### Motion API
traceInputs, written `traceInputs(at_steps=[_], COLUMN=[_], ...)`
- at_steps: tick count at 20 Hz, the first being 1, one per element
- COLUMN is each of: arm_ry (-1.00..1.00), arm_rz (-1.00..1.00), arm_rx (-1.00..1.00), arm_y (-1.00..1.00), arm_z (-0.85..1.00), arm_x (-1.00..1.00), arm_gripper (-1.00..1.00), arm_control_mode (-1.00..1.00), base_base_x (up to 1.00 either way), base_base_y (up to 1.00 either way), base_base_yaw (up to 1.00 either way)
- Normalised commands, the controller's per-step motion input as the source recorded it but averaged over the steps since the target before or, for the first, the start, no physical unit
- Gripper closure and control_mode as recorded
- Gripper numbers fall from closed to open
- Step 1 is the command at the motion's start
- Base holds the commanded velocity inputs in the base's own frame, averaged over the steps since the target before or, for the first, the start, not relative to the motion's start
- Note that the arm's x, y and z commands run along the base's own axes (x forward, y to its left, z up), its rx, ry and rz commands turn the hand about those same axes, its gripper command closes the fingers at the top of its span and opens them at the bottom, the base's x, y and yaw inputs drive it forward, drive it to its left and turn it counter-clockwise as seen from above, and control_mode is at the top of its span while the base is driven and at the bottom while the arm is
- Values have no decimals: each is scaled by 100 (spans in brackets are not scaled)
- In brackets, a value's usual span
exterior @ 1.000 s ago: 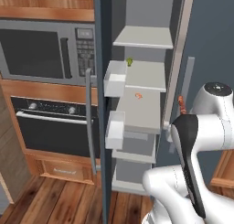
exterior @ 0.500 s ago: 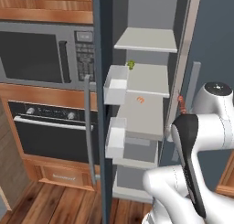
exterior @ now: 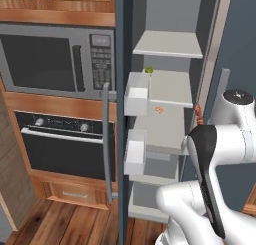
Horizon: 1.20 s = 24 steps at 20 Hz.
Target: Store the kebab skewer in the freezer for long-term storage. Close the freezer door after placing the cooked food.
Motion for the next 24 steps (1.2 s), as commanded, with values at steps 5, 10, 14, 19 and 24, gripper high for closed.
traceInputs(at_steps=[5,10,14,19,24], arm_ry=[0,0,0,0,0], arm_rz=[0,0,0,0,0], arm_rx=[0,0,0,0,0], arm_y=[0,0,0,0,0], arm_z=[0,0,0,0,0], arm_x=[0,0,0,0,0], arm_gripper=[100,100,100,100,100], arm_control_mode=[100,100,100,100,100], base_base_x=[34,43,35,29,32], base_base_y=[4,0,6,11,11], base_base_yaw=[0,0,0,0,0])
